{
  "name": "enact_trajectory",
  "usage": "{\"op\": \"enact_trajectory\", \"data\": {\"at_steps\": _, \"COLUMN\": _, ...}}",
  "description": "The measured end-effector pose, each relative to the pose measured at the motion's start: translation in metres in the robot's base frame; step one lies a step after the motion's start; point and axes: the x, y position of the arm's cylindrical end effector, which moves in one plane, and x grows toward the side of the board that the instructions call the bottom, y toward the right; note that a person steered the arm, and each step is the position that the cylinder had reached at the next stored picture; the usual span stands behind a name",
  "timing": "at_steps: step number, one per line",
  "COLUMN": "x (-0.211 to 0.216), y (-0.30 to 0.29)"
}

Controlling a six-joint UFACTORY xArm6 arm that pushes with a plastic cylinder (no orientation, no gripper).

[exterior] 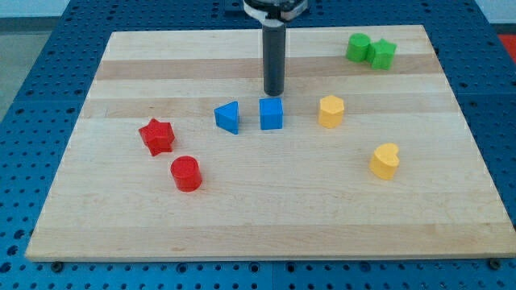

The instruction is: Slightly push the blue cube towards the bottom center

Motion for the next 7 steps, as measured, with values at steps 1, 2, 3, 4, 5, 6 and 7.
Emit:
{"op": "enact_trajectory", "data": {"at_steps": 1, "x": 0.046, "y": 0.0}}
{"op": "enact_trajectory", "data": {"at_steps": 2, "x": 0.092, "y": 0.0}}
{"op": "enact_trajectory", "data": {"at_steps": 3, "x": 0.132, "y": 0.0}}
{"op": "enact_trajectory", "data": {"at_steps": 4, "x": 0.168, "y": 0.0}}
{"op": "enact_trajectory", "data": {"at_steps": 5, "x": 0.196, "y": 0.0}}
{"op": "enact_trajectory", "data": {"at_steps": 6, "x": 0.204, "y": 0.0}}
{"op": "enact_trajectory", "data": {"at_steps": 7, "x": 0.157, "y": 0.0}}
